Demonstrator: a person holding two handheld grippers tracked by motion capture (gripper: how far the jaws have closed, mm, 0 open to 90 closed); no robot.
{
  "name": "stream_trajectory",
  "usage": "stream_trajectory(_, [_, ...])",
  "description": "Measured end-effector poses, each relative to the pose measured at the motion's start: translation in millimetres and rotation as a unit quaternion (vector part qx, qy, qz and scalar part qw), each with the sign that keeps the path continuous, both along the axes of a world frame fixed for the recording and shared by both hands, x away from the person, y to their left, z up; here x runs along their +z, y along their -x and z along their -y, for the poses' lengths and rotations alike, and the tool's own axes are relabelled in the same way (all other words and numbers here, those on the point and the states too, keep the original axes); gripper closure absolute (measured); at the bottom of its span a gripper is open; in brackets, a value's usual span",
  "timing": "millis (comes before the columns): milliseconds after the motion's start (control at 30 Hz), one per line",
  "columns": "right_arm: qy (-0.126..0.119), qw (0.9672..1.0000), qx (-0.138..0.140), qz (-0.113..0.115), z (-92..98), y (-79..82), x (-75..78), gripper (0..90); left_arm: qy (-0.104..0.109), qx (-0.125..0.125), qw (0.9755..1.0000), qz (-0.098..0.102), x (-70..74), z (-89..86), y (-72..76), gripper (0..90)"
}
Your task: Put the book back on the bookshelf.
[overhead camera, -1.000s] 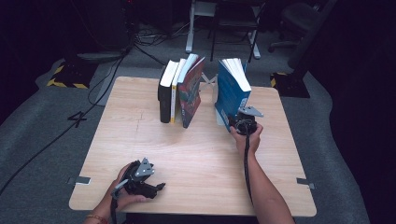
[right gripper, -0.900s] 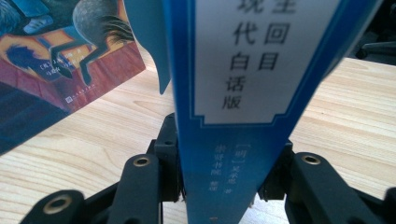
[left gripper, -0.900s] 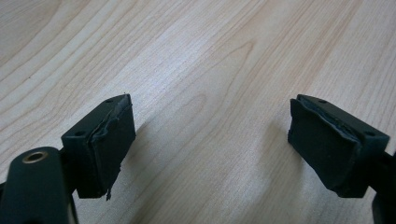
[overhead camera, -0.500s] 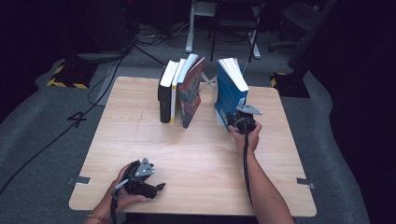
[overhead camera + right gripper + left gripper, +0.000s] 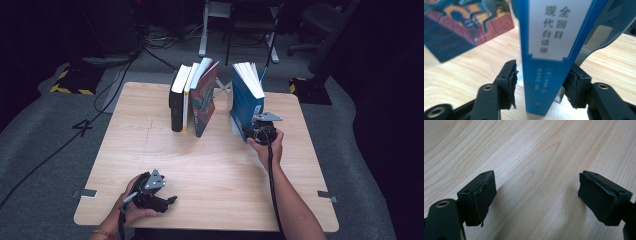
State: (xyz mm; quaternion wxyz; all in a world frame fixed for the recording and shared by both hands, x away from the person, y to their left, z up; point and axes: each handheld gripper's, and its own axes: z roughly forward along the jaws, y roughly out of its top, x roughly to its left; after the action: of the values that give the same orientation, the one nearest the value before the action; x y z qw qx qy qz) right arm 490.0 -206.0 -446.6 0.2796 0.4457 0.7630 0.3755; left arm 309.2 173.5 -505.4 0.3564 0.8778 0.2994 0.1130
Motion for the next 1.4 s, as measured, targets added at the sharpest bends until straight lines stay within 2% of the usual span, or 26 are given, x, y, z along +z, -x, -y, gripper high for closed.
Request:
stream_trajectory(100, [0.01,0.9999,0.009,0.0,0.9,2.7,3.0,44.0,0.0,0.0,1.0,0.0,0.0,0.0,0.0,14.9])
stream_trajectory(133, [0.016,0.9996,0.023,-0.003,2.4,5.3,7.0,41.7,0.0,0.0,1.0,0.0,0.0,0.0,0.0,14.9])
stream_trajectory(300, [0.035,0.9987,0.036,-0.006,4.0,10.4,12.9,37.3,0.0,0.0,1.0,0.0,0.0,0.0,0.0,14.9])
stream_trajectory(533, [0.062,0.9955,0.072,-0.006,5.1,21.3,23.2,31.4,0.0,0.0,1.0,0.0,0.0,0.0,0.0,14.9])
stream_trajectory(633, [0.07,0.9942,0.081,-0.002,5.3,25.2,25.9,29.2,0.0,0.0,1.0,0.0,0.0,0.0,-0.1,14.9])
stream_trajectory(733, [0.091,0.993,0.075,-0.003,5.0,29.7,29.0,27.7,0.0,0.0,1.0,0.0,0.0,0.0,-0.1,14.9])
stream_trajectory(967, [0.099,0.9899,0.101,-0.004,10.7,41.5,31.2,27.6,0.0,0.0,1.0,0.0,0.0,0.0,-0.1,14.9])
stream_trajectory(1400, [0.119,0.9845,0.129,-0.003,23.2,62.8,32.4,27.5,0.0,0.0,1.0,0.0,0.0,0.0,-0.1,14.9])
